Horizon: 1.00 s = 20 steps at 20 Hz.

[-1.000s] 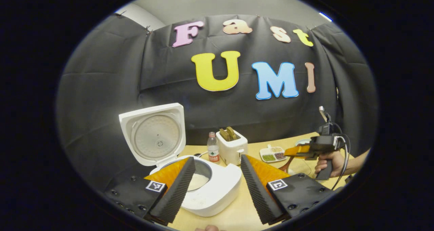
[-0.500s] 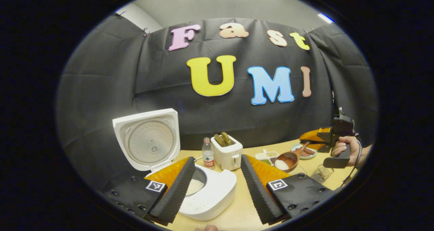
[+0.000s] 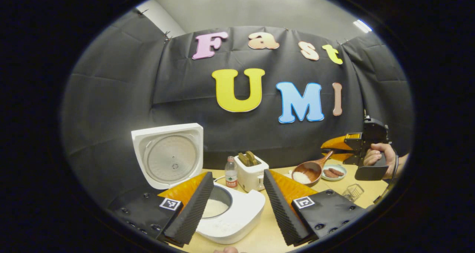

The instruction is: Close the left gripper, press the button to open the rice cooker; take a wooden spoon from the chopstick holder with the right hand, scoop a spoonful of rice and pour it into the rice cooker, then put the wooden spoon back into the chopstick holder.

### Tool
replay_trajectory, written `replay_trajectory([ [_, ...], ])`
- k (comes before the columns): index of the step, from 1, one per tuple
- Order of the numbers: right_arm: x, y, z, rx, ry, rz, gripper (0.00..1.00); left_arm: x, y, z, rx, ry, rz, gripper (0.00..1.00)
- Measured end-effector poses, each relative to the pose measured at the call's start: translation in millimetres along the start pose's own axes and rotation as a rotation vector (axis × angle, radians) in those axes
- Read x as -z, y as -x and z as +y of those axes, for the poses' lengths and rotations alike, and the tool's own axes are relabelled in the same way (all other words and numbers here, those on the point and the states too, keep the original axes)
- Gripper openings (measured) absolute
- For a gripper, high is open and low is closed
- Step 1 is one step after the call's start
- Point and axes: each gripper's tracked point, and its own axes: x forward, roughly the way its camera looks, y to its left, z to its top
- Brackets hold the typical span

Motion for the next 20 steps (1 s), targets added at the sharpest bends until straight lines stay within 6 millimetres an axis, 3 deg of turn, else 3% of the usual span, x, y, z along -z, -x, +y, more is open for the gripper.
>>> replay_trajectory([
  [7,61.1,-70.6,44.5,-0.056,0.06,0.128,0.09,4.6,10.5,25.9,-0.038,0.008,0.005,0.96],
  [17,150.2,-153.5,70.0,-0.055,0.272,0.285,0.09,35.0,18.1,61.8,-0.087,0.027,0.052,0.96],
  [20,176.4,-168.2,71.1,-0.054,0.349,0.325,0.09,40.4,20.2,69.7,-0.108,0.032,0.058,0.94],
])
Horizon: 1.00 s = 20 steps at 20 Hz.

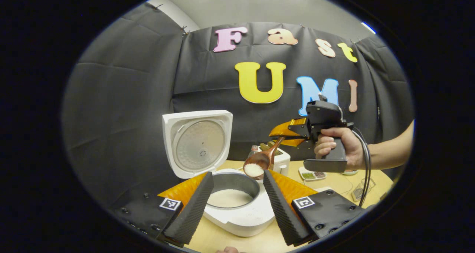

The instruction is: Close the left gripper, press the button to open the rice cooker; take a wooden spoon from the chopstick holder with the right hand, scoop a spoonful of rice and pour it into the rice cooker, then put the wooden spoon back into the chopstick holder.

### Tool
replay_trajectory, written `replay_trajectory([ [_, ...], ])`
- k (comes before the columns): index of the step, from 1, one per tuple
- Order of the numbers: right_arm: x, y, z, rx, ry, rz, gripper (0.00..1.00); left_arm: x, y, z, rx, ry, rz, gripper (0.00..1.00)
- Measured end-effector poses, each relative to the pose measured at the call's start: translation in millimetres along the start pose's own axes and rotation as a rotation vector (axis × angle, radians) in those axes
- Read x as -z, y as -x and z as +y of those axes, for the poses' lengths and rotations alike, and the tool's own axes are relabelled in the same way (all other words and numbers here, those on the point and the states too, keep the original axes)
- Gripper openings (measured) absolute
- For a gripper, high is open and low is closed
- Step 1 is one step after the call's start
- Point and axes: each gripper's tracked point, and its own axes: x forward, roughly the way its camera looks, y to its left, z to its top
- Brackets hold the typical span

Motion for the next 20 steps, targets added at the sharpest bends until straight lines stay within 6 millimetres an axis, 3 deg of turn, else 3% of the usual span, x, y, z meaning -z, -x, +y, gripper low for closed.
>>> replay_trajectory([
  [4,22.9,-24.3,5.5,0.018,0.136,0.036,0.09,6.1,4.5,4.9,-0.002,0.007,0.012,0.94],
  [10,60.8,-62.2,16.5,0.053,0.557,0.12,0.09,14.0,10.5,4.4,-0.004,0.012,0.015,0.96],
  [17,118.2,-72.0,51.2,-0.09,1.174,0.23,0.09,14.3,15.8,-3.4,-0.009,0.046,0.006,0.94],
  [20,126.5,-61.5,62.6,-0.143,1.311,0.244,0.09,19.2,20.4,-6.9,-0.013,0.051,0.011,0.94],
])
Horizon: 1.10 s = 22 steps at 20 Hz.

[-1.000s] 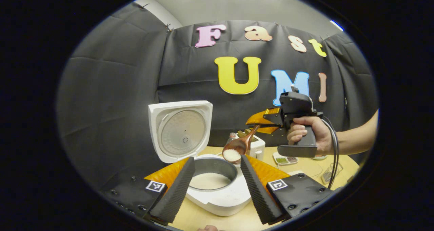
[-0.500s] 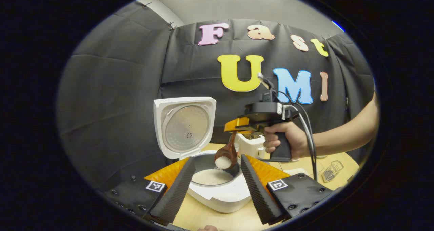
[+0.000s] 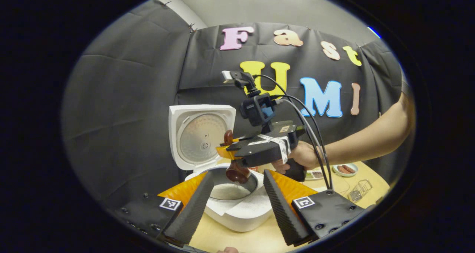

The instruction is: Close the left gripper, press the button to open the rice cooker; take a wooden spoon from the chopstick holder with the right hand, scoop a spoonful of rice and pour it into the rice cooker, then put the wooden spoon back into the chopstick holder.

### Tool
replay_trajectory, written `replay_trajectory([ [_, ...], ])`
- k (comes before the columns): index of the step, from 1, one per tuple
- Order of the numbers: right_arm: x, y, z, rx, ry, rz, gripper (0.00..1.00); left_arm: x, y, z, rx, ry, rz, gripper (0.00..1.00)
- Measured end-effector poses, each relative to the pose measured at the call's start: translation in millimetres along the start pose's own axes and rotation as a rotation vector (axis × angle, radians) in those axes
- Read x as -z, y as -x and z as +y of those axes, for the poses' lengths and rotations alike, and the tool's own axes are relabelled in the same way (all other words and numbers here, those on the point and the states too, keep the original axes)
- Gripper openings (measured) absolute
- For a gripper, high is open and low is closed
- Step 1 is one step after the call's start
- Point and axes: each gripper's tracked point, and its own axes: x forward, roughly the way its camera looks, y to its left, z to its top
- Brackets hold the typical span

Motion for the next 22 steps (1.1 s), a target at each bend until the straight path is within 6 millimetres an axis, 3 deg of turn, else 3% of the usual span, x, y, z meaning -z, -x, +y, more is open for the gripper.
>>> replay_trajectory([
  [4,-10.8,9.7,-6.2,0.005,-0.086,-0.044,0.1,1.4,5.1,-1.1,-0.003,-0.006,0.008,0.95],
  [9,-18.4,33.5,-57.5,0.053,-0.504,-0.129,0.09,-4.9,7.2,-7.5,0.014,0.009,-0.001,0.96],
  [12,-11.5,65.6,-93.6,0.097,-0.705,-0.179,0.09,-5.6,2.8,-21.7,0.037,0.001,0.009,0.97],
  [15,-2.5,100.4,-116.5,0.138,-0.85,-0.223,0.09,-6.2,1.1,-37.6,0.06,-0.017,0.011,0.97],
  [22,35.1,201.2,-154.3,0.265,-1.021,-0.303,0.09,-18.6,-11.4,-86.6,0.133,-0.033,-0.002,0.96],
])
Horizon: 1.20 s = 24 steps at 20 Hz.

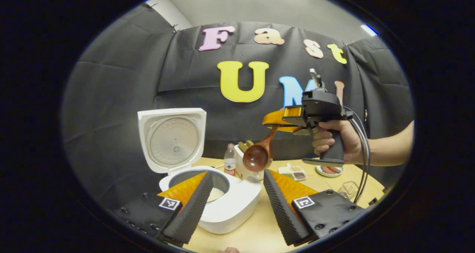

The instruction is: Close the left gripper, press the button to open the rice cooker; take a wooden spoon from the chopstick holder with the right hand, scoop a spoonful of rice and pour it into the rice cooker, then put the wooden spoon back into the chopstick holder.

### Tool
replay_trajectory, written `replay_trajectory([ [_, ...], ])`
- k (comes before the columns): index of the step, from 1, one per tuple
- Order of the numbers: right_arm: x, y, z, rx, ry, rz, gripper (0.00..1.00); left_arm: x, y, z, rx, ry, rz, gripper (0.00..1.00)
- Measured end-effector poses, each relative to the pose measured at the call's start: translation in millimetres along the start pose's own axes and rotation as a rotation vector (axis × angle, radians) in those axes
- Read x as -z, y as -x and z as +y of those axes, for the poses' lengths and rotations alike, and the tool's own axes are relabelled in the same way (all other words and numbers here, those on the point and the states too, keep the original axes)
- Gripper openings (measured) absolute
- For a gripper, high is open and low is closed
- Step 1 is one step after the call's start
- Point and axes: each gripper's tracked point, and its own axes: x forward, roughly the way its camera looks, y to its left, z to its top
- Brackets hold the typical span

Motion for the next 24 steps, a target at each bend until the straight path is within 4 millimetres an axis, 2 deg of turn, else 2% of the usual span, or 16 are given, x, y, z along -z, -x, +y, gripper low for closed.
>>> replay_trajectory([
  [5,-28.1,71.1,-57.9,0.088,-0.091,-0.079,0.09,-16.1,-14.2,-31.0,0.03,-0.019,-0.02,0.96],
  [8,-39.9,111.3,-90.7,0.136,-0.119,-0.107,0.09,-17.5,-21.9,-56.0,0.066,-0.007,-0.026,0.96],
  [13,-58.0,160.3,-135.0,0.213,-0.129,-0.15,0.09,-19.2,-34.7,-89.5,0.109,-0.037,-0.014,0.97],
  [21,-59.2,229.2,-194.5,0.356,-0.103,-0.173,0.09,-17.6,-37.9,-129.6,0.157,-0.05,0.001,0.97],
  [24,-56.2,262.8,-223.2,0.456,-0.061,-0.175,0.09,-19.5,-37.7,-141.5,0.173,-0.053,0.0,0.96],
])
